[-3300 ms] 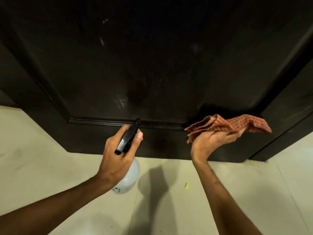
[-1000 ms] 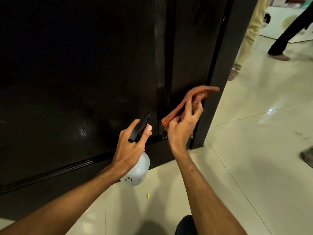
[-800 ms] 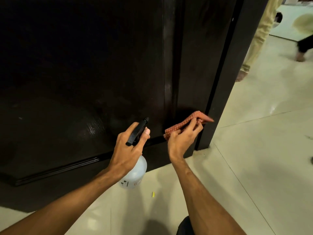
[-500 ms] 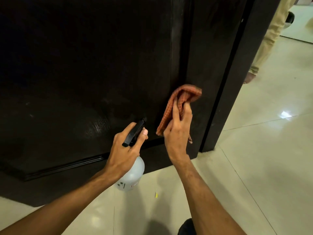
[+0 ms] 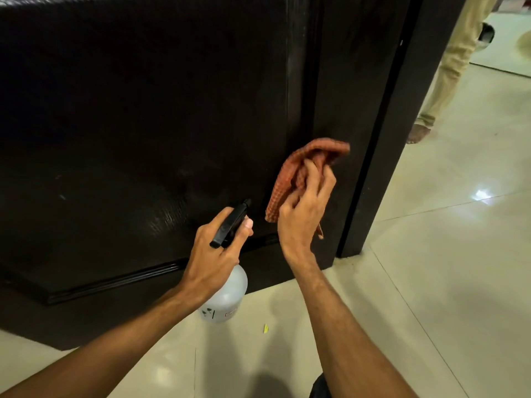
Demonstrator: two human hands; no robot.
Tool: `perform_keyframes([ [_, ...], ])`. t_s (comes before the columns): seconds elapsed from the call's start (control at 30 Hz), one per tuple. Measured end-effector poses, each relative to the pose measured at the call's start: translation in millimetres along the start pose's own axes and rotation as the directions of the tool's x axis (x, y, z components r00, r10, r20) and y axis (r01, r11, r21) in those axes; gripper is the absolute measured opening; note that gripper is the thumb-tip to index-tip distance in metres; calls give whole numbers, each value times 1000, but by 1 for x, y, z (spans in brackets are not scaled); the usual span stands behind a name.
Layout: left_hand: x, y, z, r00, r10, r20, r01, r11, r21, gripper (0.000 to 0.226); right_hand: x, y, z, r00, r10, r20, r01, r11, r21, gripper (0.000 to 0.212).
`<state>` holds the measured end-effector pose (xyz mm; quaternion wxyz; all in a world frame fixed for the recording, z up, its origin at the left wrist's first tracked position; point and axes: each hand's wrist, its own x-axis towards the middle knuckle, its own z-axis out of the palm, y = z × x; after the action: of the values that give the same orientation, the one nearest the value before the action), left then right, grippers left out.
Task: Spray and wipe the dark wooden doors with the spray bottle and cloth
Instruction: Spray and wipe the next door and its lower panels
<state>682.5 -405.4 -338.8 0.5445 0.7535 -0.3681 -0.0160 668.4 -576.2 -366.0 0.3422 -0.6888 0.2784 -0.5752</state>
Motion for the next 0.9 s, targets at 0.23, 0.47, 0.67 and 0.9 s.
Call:
perform_keyframes([
  [0.23, 7, 9, 10, 1000, 5, 17, -5, 999, -42, 25, 4, 26, -25, 906, 421, -51, -415, 905, 93, 61],
  [0.47, 8, 6, 20, 999, -1, 50, 3, 999, -45, 23, -9, 46, -25, 855, 518, -10, -515, 852, 93, 59],
  [0.67, 7, 5, 11, 1000, -5, 7, 5, 999, -33, 28, -2, 10, -10, 996, 65, 62, -66, 998, 15, 65],
  [0.9, -6, -3, -20, 998, -27, -49, 27, 1000, 3, 21, -49, 20, 13, 983, -90, 161, 116, 980, -163, 62],
])
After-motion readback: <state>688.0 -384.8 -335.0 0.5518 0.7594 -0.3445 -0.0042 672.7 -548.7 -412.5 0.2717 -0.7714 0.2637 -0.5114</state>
